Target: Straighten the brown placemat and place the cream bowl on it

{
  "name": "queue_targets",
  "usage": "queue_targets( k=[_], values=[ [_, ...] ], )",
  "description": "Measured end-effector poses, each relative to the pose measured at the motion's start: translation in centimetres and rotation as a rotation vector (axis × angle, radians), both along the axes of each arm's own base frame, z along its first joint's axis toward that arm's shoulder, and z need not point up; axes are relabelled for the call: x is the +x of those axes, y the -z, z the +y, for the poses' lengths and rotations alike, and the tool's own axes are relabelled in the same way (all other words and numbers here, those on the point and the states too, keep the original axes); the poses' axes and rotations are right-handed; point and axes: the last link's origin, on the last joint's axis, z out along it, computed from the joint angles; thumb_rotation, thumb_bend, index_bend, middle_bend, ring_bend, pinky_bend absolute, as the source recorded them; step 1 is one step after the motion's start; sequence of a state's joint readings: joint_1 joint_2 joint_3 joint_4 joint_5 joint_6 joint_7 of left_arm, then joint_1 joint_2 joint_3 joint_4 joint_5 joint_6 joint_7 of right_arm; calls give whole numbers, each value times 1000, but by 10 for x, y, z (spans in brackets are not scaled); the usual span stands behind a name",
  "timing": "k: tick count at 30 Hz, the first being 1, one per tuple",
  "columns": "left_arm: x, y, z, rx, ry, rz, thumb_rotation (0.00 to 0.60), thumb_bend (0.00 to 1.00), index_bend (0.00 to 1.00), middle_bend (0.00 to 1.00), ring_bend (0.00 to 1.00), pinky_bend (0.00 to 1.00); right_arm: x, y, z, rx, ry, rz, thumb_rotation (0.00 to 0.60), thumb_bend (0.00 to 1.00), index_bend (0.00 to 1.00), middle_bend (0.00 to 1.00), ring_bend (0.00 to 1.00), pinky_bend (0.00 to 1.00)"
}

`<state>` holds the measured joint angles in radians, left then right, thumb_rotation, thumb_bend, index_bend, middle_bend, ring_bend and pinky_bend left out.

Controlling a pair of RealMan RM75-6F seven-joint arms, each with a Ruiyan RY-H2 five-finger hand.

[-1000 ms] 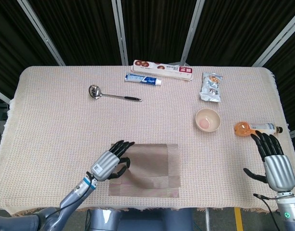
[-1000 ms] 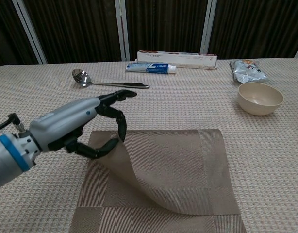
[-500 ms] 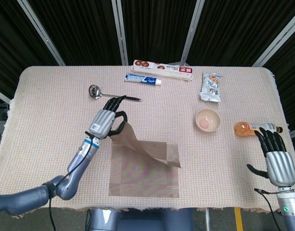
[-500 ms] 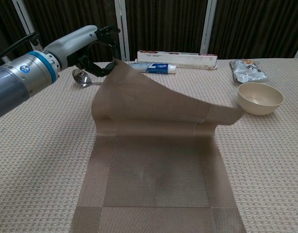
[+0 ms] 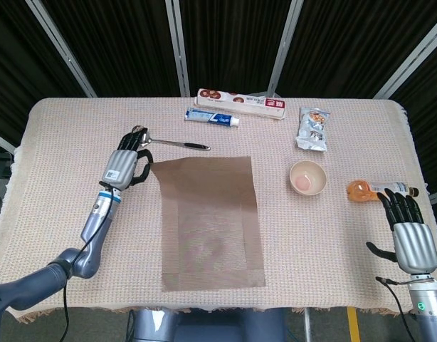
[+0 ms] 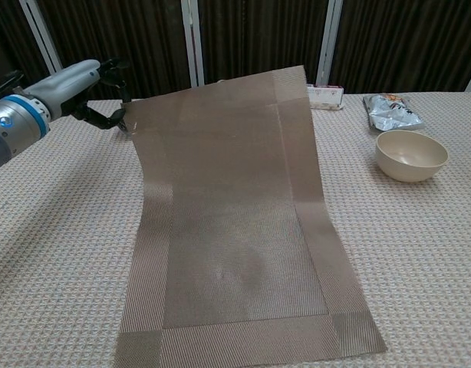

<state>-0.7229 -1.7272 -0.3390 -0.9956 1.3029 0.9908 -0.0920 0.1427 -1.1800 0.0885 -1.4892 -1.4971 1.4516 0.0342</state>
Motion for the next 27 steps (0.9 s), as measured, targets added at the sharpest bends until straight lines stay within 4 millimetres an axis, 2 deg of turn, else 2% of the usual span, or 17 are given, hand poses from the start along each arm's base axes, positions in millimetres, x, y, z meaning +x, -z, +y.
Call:
queue_targets(
  k=[2,4,5,6,8,9,11,16,20,27],
  values=[
    [-10,-2,-1,8,-14,-1,600,494,664,0,0,0,0,0,0,2,1,1,600,0,0,0,0,0],
    [-15,-4,-1,17,-23,4,600,487,609,0,0,0,0,0,0,3,1,3,600,0,0,0,0,0],
    [-18,-6,-2,22,-28,5,600,448,474,0,0,0,0,1,0,4,2,2,600,0,0,0,0,0],
    [-20,-6,-2,25,-31,5,600,367,315,0,0,0,0,1,1,5,2,1,600,0,0,0,0,0],
    [-24,-8,-2,25,-34,16,600,156,69,0,0,0,1,1,1,7,0,1,600,0,0,0,0,0],
    [-26,-9,-2,23,-34,25,600,47,3,0,0,0,1,1,1,8,-1,2,600,0,0,0,0,0],
    [-30,-12,-3,20,-35,43,600,0,0,0,0,0,2,2,2,14,-5,3,600,0,0,0,0,0],
    [-37,-21,-12,25,-15,92,600,0,0,0,0,0,6,9,4,47,-25,7,600,0,0,0,0,0],
    [-47,-37,-28,56,-3,145,600,0,0,0,0,0,15,19,4,104,-74,31,600,0,0,0,0,0],
    [-55,-75,-74,99,-32,229,600,0,0,0,0,0,37,49,-5,293,-201,94,600,0,0,0,0,0]
  ],
)
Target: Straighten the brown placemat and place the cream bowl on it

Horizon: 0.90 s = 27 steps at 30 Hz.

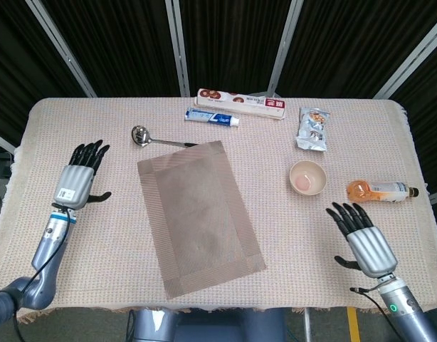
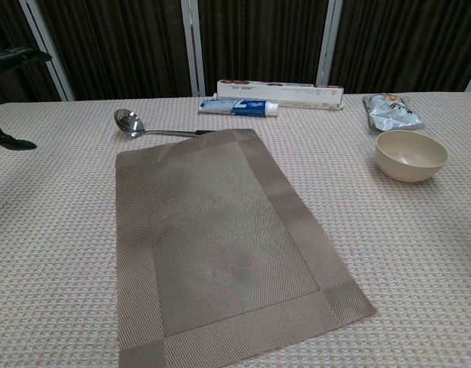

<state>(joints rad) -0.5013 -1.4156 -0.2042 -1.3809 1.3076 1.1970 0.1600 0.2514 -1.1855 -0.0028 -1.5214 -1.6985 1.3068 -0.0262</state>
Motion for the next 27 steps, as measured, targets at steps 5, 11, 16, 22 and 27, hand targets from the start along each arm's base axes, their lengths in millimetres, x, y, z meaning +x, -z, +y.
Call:
queue_targets(
  k=[5,11,16,22,27],
  values=[
    [-1,-28,-42,40,-63,49,600,0,0,0,0,0,24,26,-11,126,-132,64,600,0,0,0,0,0],
    [-4,-58,-87,92,-154,91,600,0,0,0,0,0,53,57,-10,238,-258,112,600,0,0,0,0,0],
    [-8,-66,-102,103,-173,98,600,0,0,0,0,0,68,77,-6,311,-303,118,600,0,6,0,0,0],
    [-12,-64,-102,94,-164,105,600,0,0,0,0,0,80,111,-2,395,-350,163,600,0,20,0,0,0],
    [-12,-57,-102,70,-147,117,600,0,0,0,0,0,84,130,-5,408,-364,175,600,0,27,0,0,0]
  ],
)
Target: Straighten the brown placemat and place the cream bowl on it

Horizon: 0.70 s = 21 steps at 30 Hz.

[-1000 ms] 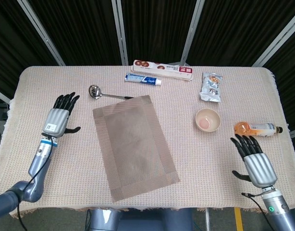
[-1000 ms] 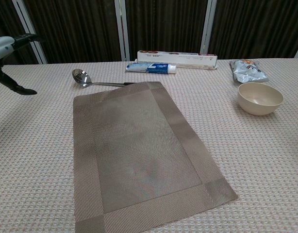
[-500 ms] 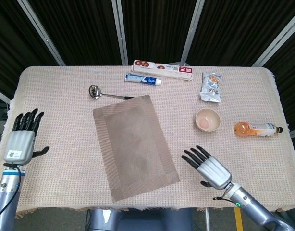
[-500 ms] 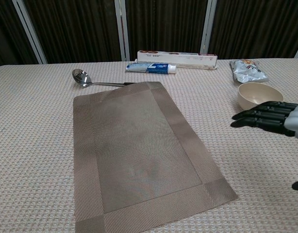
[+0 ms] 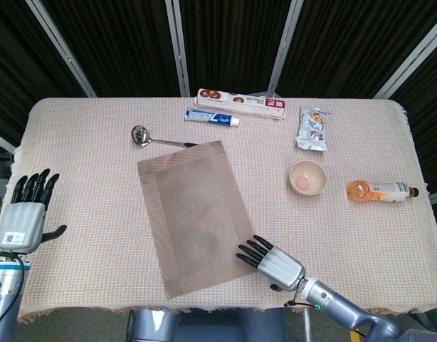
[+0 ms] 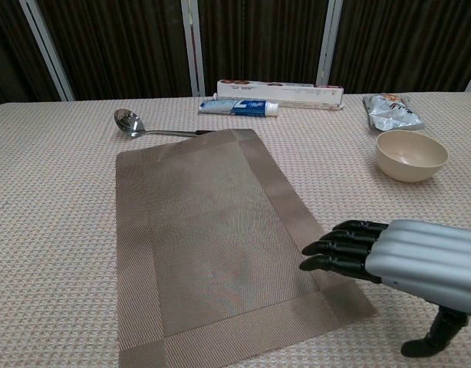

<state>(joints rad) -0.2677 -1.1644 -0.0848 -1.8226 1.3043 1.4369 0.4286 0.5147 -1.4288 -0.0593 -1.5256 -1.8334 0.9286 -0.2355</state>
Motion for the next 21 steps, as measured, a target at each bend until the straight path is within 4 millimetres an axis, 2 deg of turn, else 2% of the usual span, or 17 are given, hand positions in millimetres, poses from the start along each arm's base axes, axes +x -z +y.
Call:
queue_targets(
  k=[11,21],
  values=[
    [3,4,1,-10,18,-17,600,0,0,0,0,0,-1,9,-22,-65,3,14,600,0,36,0,0,0],
    [3,3,1,-5,17,-23,600,0,0,0,0,0,2,15,-24,-72,12,12,600,0,38,0,0,0]
  ],
)
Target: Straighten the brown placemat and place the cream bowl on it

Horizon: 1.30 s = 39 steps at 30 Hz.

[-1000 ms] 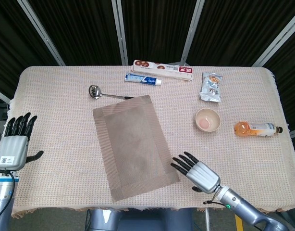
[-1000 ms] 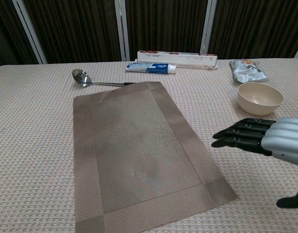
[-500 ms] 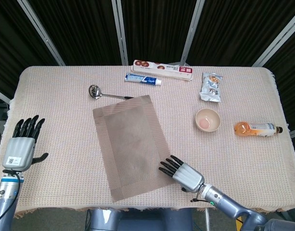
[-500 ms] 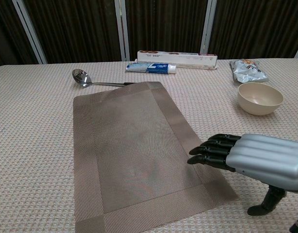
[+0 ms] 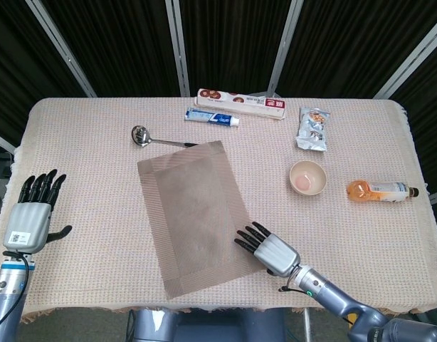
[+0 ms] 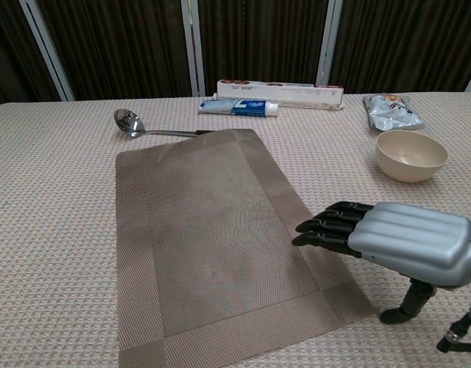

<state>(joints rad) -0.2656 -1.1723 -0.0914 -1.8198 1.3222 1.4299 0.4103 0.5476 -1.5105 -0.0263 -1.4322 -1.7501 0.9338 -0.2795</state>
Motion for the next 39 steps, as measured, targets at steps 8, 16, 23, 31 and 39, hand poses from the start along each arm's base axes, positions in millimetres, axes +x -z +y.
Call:
queue_targets(
  k=[8,16,23,31,39],
  values=[
    [0,1,0,-9,-3,-3,600,0,0,0,0,0,10,5,2,4,2,-29,600,0,50,0,0,0],
    [0,-1,-1,-6,-5,-6,600,0,0,0,0,0,20,8,1,0,5,-65,600,25,57,0,0,0],
    [0,-2,-2,-8,-3,-10,600,0,0,0,0,0,26,14,0,-3,14,-85,600,70,62,0,0,0],
    [-1,-3,-2,-9,-3,-10,600,0,0,0,0,0,20,17,-4,-40,-55,-15,600,85,97,0,0,0],
    [-1,-3,-1,-11,-4,-10,600,0,0,0,0,0,18,20,-8,-55,-73,-29,600,94,111,0,0,0]
  ],
)
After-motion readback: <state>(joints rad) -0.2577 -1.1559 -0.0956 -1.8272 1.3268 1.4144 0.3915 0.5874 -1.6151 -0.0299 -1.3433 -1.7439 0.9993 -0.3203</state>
